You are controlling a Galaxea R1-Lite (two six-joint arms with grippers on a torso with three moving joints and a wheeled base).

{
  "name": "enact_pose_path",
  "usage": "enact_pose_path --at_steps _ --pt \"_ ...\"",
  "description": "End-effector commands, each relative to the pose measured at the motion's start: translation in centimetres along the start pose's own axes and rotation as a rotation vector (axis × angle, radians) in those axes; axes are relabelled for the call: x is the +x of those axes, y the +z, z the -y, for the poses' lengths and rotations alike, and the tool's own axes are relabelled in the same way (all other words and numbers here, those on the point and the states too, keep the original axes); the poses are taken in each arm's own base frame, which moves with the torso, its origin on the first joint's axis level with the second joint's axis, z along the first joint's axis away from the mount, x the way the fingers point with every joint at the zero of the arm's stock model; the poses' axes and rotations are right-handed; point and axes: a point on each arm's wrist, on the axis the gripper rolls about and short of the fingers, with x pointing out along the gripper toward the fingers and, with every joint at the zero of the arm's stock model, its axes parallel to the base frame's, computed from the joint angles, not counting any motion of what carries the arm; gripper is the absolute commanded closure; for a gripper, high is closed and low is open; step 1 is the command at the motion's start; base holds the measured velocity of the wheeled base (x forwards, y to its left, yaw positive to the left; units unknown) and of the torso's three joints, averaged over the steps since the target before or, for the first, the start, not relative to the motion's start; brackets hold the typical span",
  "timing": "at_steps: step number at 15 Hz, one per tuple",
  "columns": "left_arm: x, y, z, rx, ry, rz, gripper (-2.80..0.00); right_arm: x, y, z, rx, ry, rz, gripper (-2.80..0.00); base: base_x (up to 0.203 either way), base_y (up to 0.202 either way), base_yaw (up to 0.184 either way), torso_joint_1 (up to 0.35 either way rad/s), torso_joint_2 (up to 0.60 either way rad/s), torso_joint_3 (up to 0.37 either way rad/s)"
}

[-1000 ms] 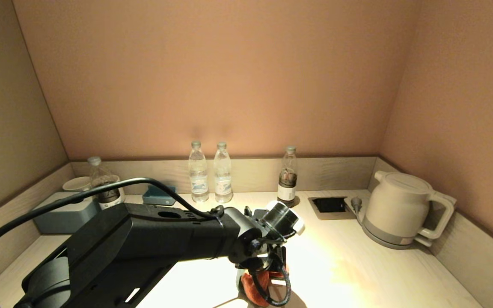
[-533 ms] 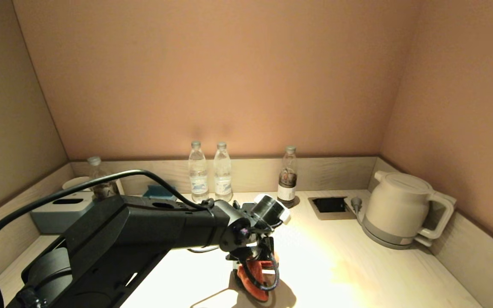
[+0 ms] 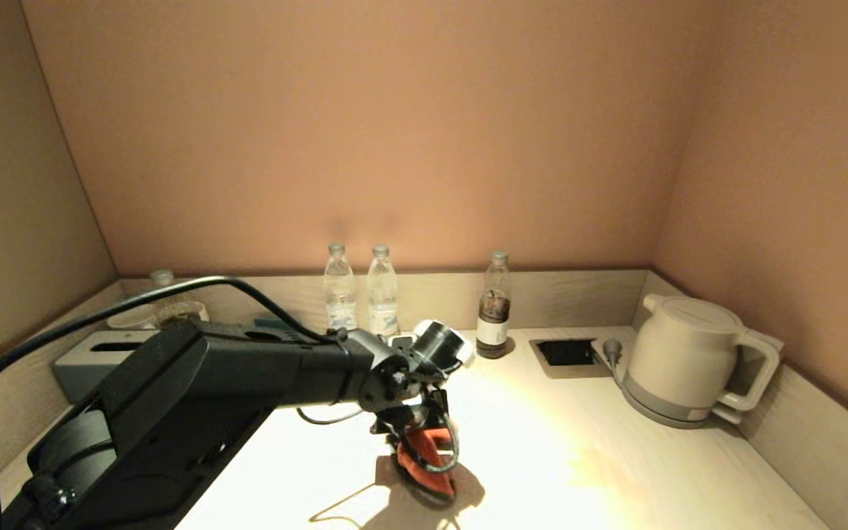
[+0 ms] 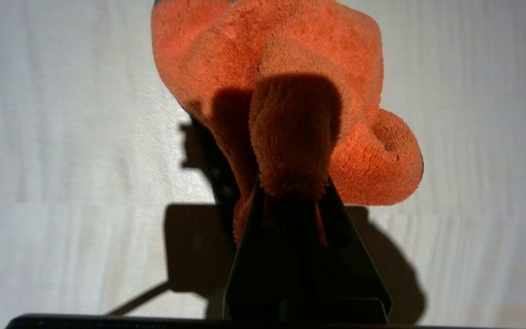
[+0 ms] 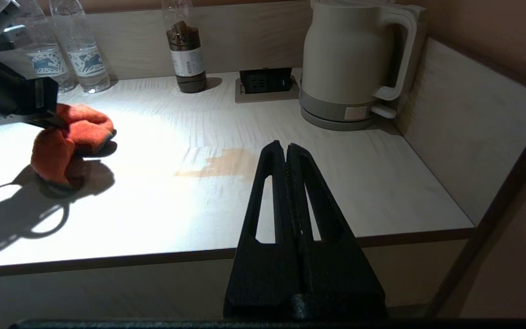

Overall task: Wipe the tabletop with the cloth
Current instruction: Sweep the stains on the table

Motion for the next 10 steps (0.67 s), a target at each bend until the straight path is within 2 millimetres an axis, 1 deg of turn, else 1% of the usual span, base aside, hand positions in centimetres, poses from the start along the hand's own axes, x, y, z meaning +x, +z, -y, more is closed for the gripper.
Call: enact_pose_path --at_steps 1,2,5,7,9,10 --pt "0.9 1.7 -2.0 -0.050 0.043 0.011 0.00 0.0 0.0 0.0 0.000 0.000 -0.001 0.00 0.000 0.000 0.000 0.000 0.00 0.000" --pt "1.0 1.7 -2.1 -0.052 0.048 0.013 0.00 0.0 0.0 0.0 0.000 0.000 -0.001 0.00 0.000 0.000 0.000 0.000 0.00 0.000" --pt "2.1 3.4 -4.2 -0.095 0.092 0.040 0.00 0.0 0.0 0.0 0.000 0.000 -0.001 0.00 0.000 0.000 0.000 0.000 0.00 0.000" --pt "3.7 4.7 -5.9 -0.131 0.102 0.072 0.00 0.0 0.0 0.0 0.000 0.000 -0.001 0.00 0.000 0.000 0.000 0.000 0.00 0.000" --pt "4.6 5.4 -6.8 -0.147 0.103 0.093 0.00 0.0 0.0 0.0 0.000 0.000 -0.001 0.00 0.000 0.000 0.000 0.000 0.00 0.000" --pt "5.2 5.8 -7.7 -0.160 0.116 0.097 0.00 0.0 0.0 0.0 0.000 0.000 -0.001 0.00 0.000 0.000 0.000 0.000 0.00 0.000"
